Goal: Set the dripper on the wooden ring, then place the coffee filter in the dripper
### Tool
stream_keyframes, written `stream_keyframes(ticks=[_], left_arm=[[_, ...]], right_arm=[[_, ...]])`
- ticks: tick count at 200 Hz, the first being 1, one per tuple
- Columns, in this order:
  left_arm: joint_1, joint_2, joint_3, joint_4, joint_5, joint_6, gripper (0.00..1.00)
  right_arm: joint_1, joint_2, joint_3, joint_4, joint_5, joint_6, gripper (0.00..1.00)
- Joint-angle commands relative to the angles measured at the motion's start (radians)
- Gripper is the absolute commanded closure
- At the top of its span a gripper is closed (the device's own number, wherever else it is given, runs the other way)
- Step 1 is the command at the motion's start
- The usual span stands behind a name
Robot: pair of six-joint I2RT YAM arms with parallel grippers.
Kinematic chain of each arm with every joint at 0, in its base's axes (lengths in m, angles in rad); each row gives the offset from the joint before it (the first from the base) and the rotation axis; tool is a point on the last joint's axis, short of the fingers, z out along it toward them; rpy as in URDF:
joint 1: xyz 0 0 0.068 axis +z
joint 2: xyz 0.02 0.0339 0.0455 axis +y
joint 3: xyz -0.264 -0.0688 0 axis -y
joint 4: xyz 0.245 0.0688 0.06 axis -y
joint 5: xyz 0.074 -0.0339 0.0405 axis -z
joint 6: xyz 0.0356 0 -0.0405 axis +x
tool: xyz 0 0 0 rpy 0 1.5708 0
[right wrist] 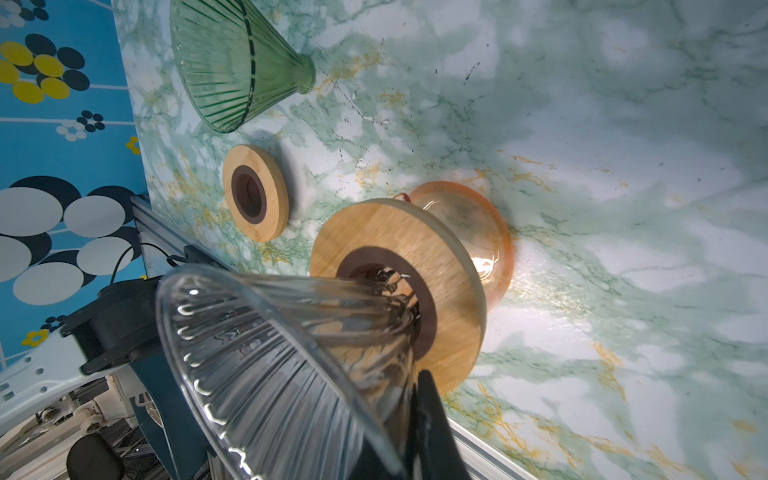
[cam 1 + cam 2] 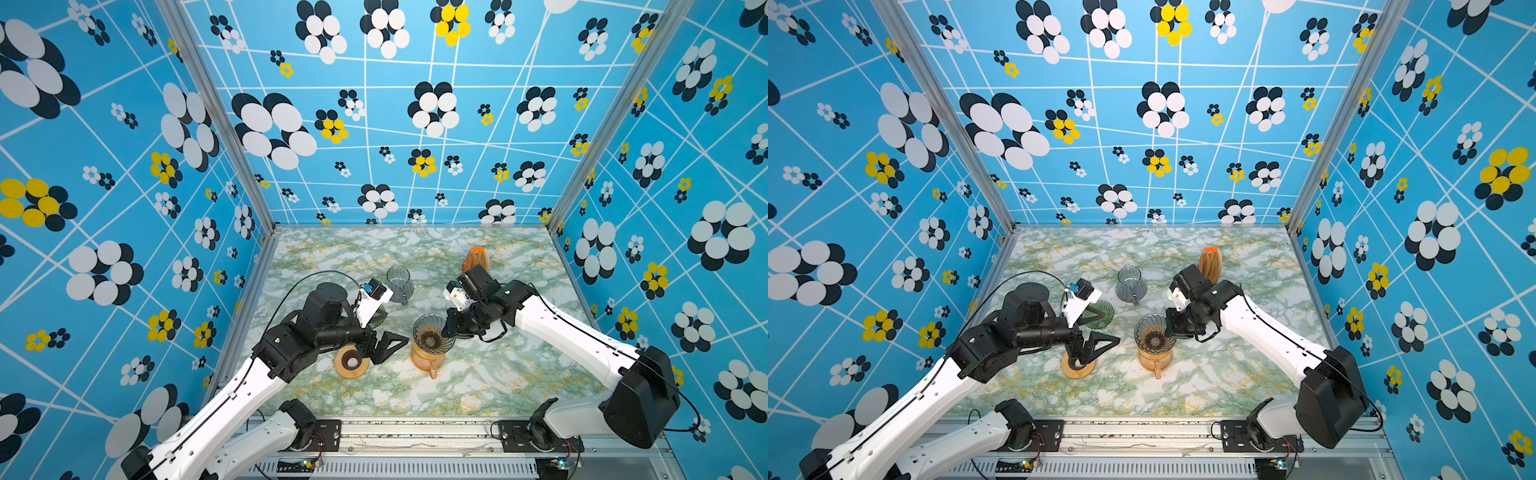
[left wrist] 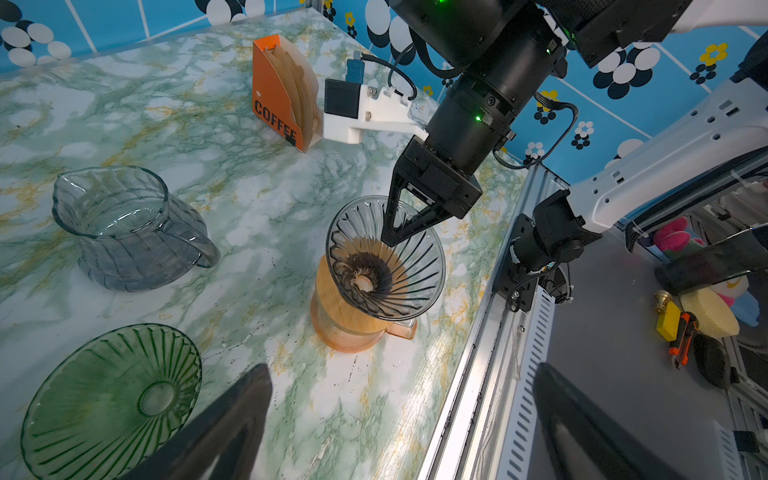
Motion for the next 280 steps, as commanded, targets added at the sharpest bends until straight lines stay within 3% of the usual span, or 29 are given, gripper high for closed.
stream_keyframes(ticks=[1, 178, 280], left_arm=[[0.009, -0.001, -0.009, -0.001, 0.019, -0.005, 0.01], [0.011, 0.005, -0.009, -0.001, 0.019, -0.006, 0.01], [0.012, 0.002, -0.008, -0.005, 0.024, -0.005, 0.01]], right_arm=[[0.007, 0.005, -0.011, -0.006, 0.008, 0.001, 0.90], [0.008, -0.005, -0.027, 0.010, -0.002, 0.012, 0.82], [0.008, 0.018, 0.050, -0.042, -0.001, -0.006, 0.86]])
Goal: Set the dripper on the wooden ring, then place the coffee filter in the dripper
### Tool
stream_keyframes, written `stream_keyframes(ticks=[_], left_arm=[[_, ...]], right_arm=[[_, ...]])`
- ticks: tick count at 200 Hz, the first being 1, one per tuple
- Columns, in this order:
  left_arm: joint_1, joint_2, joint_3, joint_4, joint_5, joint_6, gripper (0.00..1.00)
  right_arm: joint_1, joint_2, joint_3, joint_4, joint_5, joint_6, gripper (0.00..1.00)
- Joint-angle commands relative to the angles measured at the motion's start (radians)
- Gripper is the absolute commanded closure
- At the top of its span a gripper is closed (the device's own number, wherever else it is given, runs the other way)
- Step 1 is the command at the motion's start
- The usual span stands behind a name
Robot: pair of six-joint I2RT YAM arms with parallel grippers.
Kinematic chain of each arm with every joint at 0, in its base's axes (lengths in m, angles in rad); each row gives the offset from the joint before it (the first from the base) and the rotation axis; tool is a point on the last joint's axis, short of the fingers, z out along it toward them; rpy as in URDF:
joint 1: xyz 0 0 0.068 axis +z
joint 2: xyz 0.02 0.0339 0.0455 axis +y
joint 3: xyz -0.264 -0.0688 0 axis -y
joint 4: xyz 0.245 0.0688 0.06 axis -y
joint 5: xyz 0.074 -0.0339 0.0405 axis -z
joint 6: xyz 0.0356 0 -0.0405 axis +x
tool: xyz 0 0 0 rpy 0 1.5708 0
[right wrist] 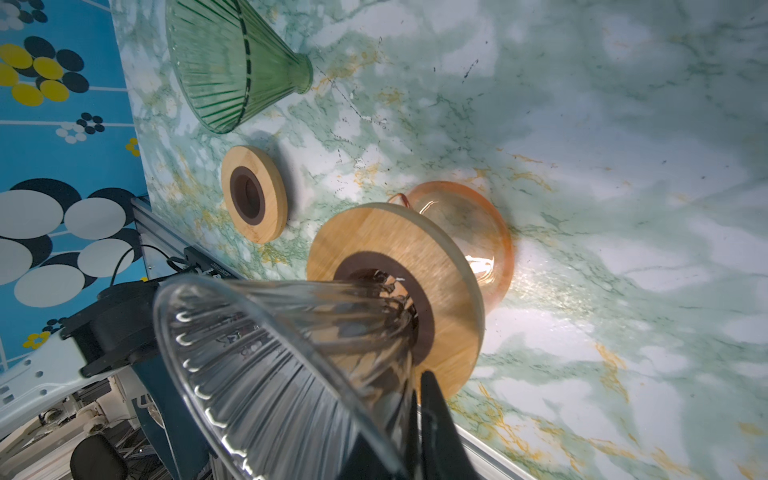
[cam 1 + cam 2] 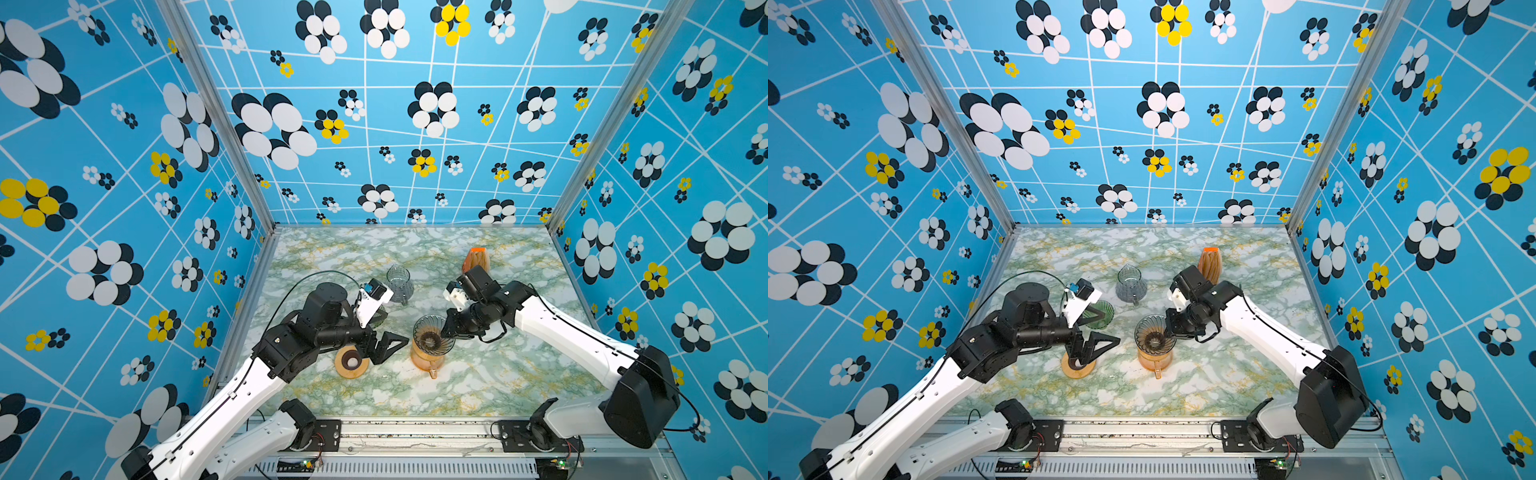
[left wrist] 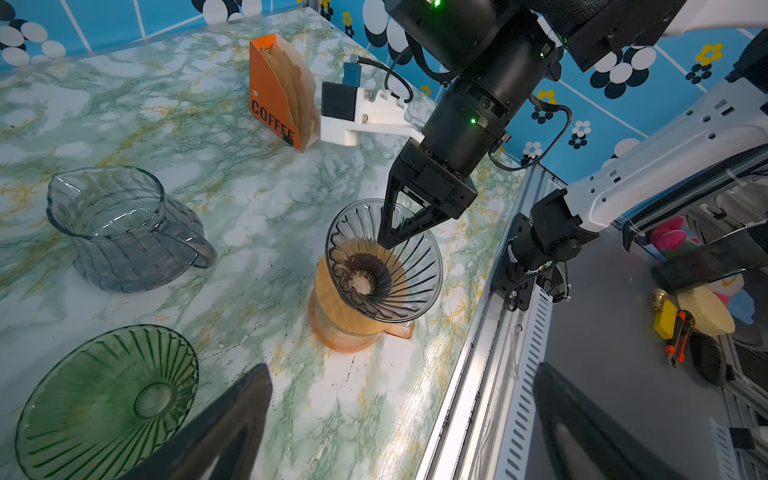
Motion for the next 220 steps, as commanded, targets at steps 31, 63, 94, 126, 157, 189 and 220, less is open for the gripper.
stream_keyframes(ticks=[31, 63, 94, 126, 157, 189, 220], left_arm=[[0.012, -0.002, -0.008, -0.006, 0.017, -0.005, 0.01], [0.012, -0.004, -0.008, -0.009, 0.017, -0.003, 0.01], [0.012, -0.003, -0.008, -0.011, 0.019, -0.002, 0.01], [0.012, -0.002, -0.008, -0.009, 0.019, -0.003, 0.01], [0.012, -0.002, -0.010, -0.008, 0.018, -0.005, 0.01], [0.012, 0.000, -0.009, -0.008, 0.019, -0.005, 0.01], [0.012, 0.002, -0.009, -0.007, 0.021, -0.006, 0.01]], right_arm=[[0.007, 0.033, 0.060, -0.059, 0.007, -0.020, 0.86], [0.007, 0.035, 0.052, -0.057, 0.015, -0.020, 0.86], [0.007, 0.022, 0.032, -0.040, 0.021, -0.011, 0.88], [0.007, 0.018, 0.021, -0.033, 0.021, -0.008, 0.88], [0.007, 0.012, 0.016, -0.027, 0.021, -0.007, 0.88], [0.008, 0.002, 0.012, -0.023, 0.024, -0.006, 0.85], [0.006, -0.001, 0.030, -0.032, 0.025, -0.006, 0.81]])
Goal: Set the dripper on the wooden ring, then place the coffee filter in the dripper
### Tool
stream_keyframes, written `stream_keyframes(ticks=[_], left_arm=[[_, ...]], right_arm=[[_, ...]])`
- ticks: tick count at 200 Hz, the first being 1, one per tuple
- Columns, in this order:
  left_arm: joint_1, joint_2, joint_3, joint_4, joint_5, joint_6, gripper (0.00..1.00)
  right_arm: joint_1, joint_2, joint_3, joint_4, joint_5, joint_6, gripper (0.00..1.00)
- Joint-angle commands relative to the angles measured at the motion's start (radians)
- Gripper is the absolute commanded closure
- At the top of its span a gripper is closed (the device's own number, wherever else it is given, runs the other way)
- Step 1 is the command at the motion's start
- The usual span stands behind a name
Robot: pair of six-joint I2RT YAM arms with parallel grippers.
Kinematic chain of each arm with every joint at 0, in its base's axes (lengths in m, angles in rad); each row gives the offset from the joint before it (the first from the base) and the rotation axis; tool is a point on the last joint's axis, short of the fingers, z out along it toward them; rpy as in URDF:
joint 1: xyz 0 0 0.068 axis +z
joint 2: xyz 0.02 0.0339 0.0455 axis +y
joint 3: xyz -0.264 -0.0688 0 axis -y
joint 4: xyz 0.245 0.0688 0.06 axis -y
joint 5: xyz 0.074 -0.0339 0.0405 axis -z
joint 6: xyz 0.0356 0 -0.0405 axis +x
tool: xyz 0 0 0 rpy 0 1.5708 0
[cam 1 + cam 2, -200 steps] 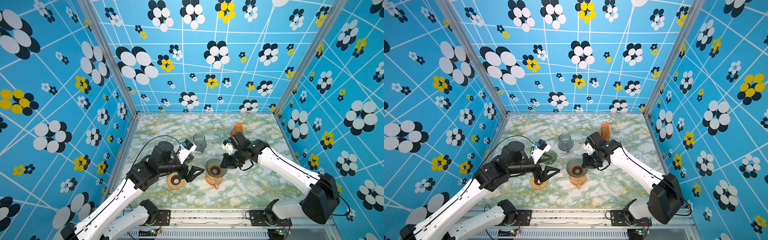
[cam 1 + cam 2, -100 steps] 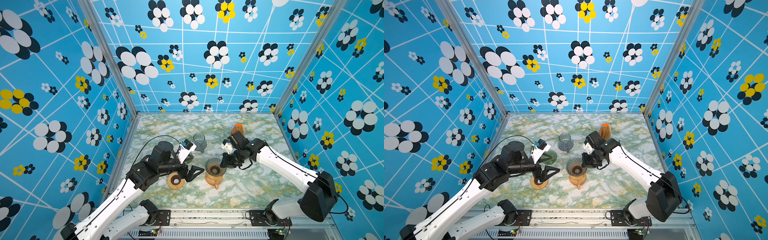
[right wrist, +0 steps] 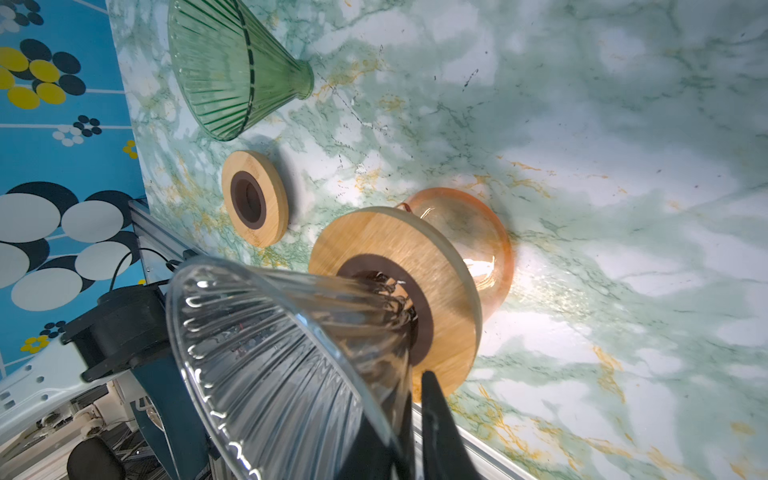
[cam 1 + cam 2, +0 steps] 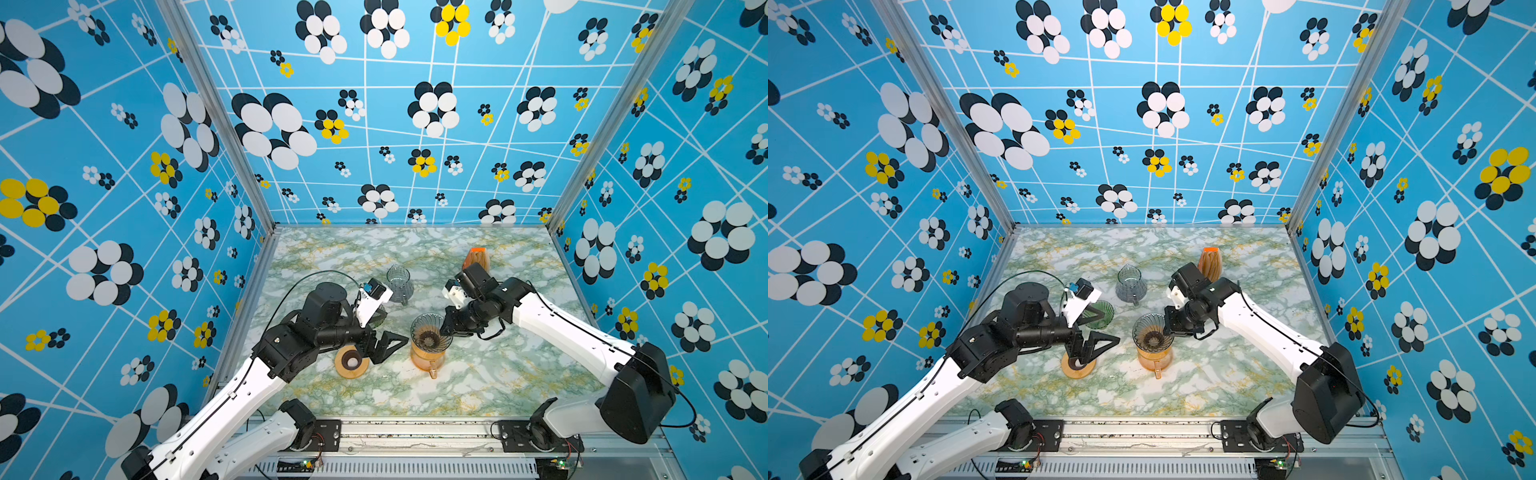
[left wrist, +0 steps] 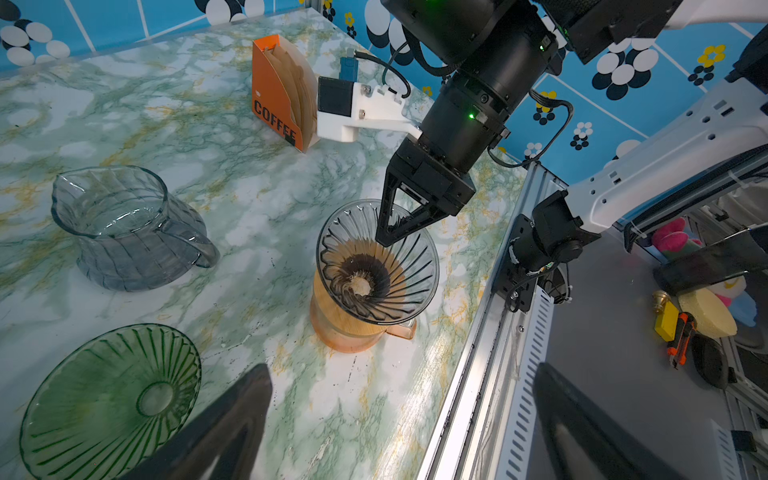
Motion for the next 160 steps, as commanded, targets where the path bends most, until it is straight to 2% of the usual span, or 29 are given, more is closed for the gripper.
stream_keyframes(ticks=[1, 68, 111, 160], left_arm=[[0.007, 0.002, -0.010, -0.006, 0.021, -0.006, 0.01], [0.006, 0.040, 0.008, 0.034, -0.004, -0.038, 0.01], [0.006, 0.164, 0.121, 0.010, -0.014, -0.032, 0.01], [0.014, 0.323, 0.259, 0.065, -0.002, -0.020, 0.01]], right_arm=[[0.006, -0.027, 0.004, -0.017, 0.018, -0.002, 0.81], [0.006, -0.090, 0.046, -0.072, 0.060, -0.015, 0.70], [-0.014, -0.172, 0.075, -0.104, 0.120, -0.030, 0.64], [-0.106, -0.218, 0.107, 0.002, 0.259, -0.091, 0.65]])
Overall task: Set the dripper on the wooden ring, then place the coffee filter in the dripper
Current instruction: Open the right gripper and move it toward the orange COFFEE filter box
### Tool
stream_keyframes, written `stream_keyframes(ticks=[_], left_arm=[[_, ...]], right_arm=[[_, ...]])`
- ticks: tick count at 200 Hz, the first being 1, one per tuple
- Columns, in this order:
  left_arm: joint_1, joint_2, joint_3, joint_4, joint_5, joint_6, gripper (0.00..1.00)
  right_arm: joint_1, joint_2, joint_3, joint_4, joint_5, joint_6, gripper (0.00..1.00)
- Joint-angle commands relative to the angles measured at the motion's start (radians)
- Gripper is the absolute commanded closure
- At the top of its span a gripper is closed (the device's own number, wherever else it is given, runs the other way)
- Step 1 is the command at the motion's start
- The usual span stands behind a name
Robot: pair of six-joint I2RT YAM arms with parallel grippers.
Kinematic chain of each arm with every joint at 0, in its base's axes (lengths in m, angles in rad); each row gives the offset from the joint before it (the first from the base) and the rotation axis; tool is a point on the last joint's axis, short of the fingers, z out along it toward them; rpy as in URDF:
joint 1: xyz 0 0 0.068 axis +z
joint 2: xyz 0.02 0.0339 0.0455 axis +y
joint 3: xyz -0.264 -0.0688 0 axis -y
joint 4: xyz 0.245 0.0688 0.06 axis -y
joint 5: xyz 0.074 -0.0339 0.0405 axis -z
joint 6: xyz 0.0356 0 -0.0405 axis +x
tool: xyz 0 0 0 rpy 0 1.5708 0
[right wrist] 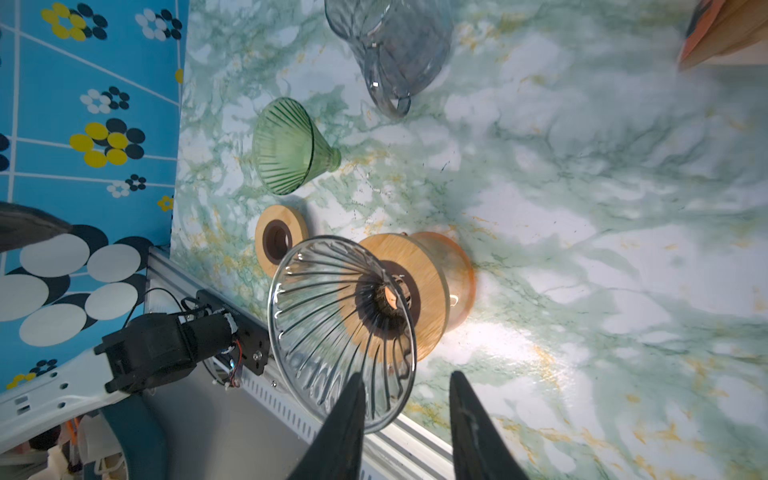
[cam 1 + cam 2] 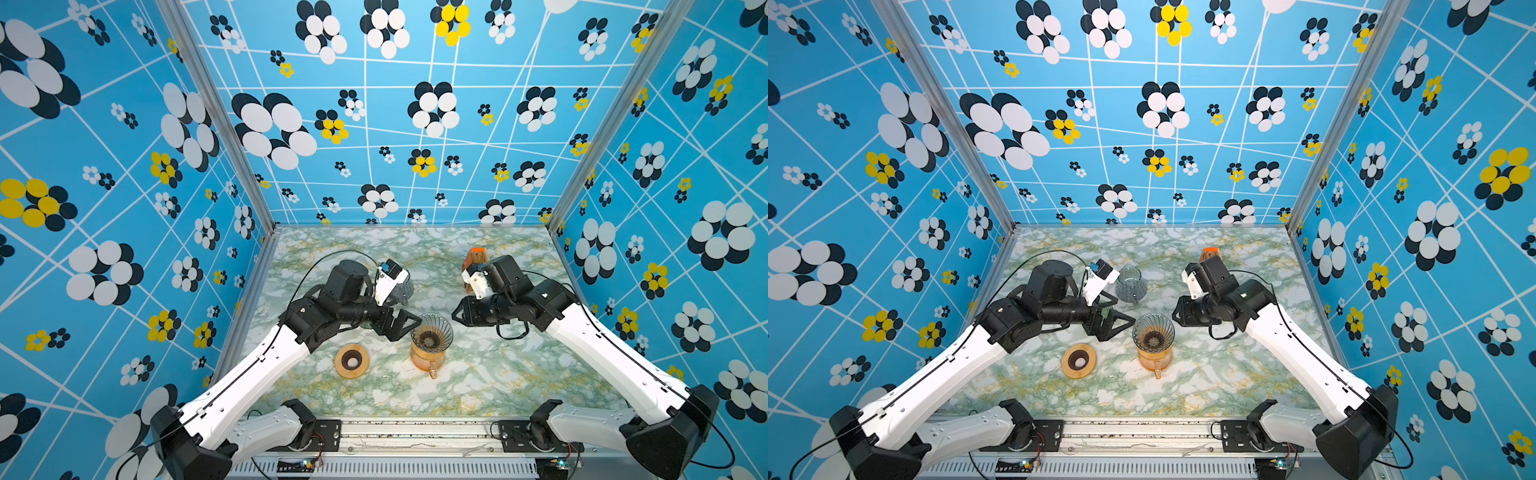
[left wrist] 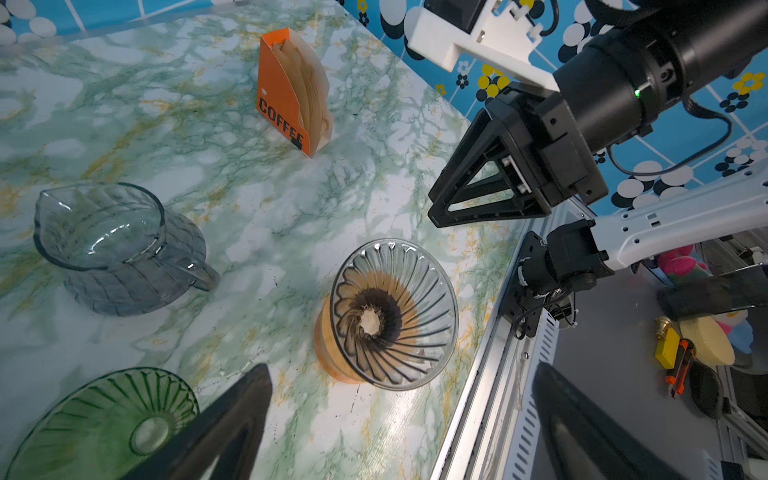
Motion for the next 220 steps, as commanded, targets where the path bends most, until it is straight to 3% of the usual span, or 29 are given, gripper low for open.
stream_keyframes(ticks=[1, 25, 49, 84, 102, 139, 220], left_arm=[[0.013, 0.060, 0.077, 0.041, 0.006, 0.011, 0.01], [0.034, 0.132, 0.150, 0.040, 0.023, 0.030, 0.01], [0.045, 0.191, 0.186, 0.062, 0.048, 0.054, 0.01], [0.056, 0.250, 0.194, 0.130, 0.101, 0.044, 0.01], [0.059, 0.264, 0.178, 0.171, 0.121, 0.032, 0.01], [0.070, 0.254, 0.082, 0.274, 0.122, -0.022, 0.01], [0.033, 0.282, 0.112, 0.200, 0.127, 0.017, 0.01]], right_arm=[[-0.051, -0.007, 0.035, 0.054, 0.105, -0.058, 0.65], [-0.108, 0.022, 0.046, 0.113, 0.172, -0.094, 0.70], [-0.185, 0.064, 0.063, 0.176, 0.166, -0.106, 0.80], [-0.275, 0.166, 0.098, 0.242, 0.061, -0.252, 0.84], [-0.313, 0.223, 0.125, 0.248, 0.084, -0.312, 0.83], [-0.363, 0.337, 0.208, 0.259, 0.109, -0.317, 0.81], [-0.383, 0.619, 0.509, 0.161, 0.178, -0.560, 0.83]])
